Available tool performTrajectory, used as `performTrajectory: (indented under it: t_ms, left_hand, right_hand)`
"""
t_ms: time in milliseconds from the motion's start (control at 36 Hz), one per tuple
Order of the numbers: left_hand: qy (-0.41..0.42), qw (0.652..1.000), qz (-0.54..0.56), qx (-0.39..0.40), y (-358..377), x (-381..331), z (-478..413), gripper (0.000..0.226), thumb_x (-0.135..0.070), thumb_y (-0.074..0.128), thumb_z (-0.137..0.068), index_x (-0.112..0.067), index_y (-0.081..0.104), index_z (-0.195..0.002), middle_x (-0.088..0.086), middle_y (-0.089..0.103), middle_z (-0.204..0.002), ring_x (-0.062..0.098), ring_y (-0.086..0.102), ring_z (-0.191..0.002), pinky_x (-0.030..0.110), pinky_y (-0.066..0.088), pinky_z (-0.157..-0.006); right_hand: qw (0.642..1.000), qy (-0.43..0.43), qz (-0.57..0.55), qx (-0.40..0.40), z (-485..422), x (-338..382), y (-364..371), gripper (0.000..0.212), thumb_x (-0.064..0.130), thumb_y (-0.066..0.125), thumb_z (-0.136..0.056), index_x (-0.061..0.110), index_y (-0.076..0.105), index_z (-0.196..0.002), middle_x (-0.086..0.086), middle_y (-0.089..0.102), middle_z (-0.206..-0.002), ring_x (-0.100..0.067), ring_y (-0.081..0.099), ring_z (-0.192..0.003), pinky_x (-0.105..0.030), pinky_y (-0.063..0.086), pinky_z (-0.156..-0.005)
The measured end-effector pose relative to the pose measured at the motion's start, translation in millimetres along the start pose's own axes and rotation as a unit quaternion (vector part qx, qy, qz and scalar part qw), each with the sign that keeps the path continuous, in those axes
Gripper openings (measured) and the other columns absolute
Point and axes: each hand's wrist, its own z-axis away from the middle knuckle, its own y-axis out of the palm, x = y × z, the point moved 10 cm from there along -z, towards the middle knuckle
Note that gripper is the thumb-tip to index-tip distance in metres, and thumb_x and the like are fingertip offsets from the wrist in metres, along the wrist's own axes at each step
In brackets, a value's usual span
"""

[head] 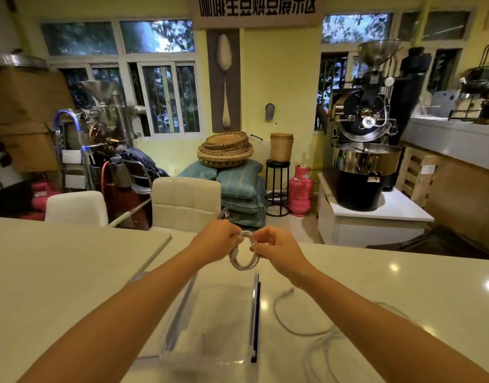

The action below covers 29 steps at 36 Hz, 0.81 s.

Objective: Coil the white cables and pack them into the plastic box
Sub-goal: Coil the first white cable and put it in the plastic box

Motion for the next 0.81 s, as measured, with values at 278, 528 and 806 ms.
performTrajectory:
  t_ms: [278, 528, 806]
  left_hand:
    - [-0.095, 0.995, -0.006, 0.002, 20.2, 58.7, 7.1, 0.022, -0.018, 0.057, -0.086, 0.0, 0.069, -0.086, 0.018, 0.069, -0.081, 0.023, 0.059, -0.07, 0.034, 0.05, -0.073]
    - [-0.155, 0.982, -0.097, 0.058, 47.7, 89.8, 12.5, 0.023, -0.021, 0.061, -0.085, -0.004, 0.061, -0.101, 0.015, 0.068, -0.104, 0.023, 0.062, -0.085, 0.031, 0.05, -0.082]
    - [-0.105, 0.956, -0.244, 0.127, 74.1, 76.6, 2.5, 0.023, -0.004, 0.052, -0.088, 0.0, 0.06, -0.11, 0.019, 0.062, -0.117, 0.031, 0.061, -0.105, 0.033, 0.048, -0.089]
  right_hand:
    - [0.991, -0.003, 0.128, 0.034, -9.0, -13.3, 53.2, 0.015, 0.003, 0.057, -0.08, 0.007, 0.063, -0.093, -0.014, 0.064, -0.11, -0.018, 0.054, -0.082, -0.022, 0.043, -0.069]
    - [0.978, 0.06, 0.191, 0.064, -20.8, -46.4, 87.7, 0.02, 0.004, 0.059, -0.08, 0.0, 0.069, -0.097, -0.018, 0.068, -0.105, -0.017, 0.053, -0.081, -0.026, 0.045, -0.069]
    - [0.936, 0.074, 0.325, 0.114, -29.9, -66.5, 117.9, 0.025, 0.006, 0.051, -0.089, 0.002, 0.062, -0.111, -0.018, 0.063, -0.116, -0.026, 0.06, -0.099, -0.03, 0.044, -0.087]
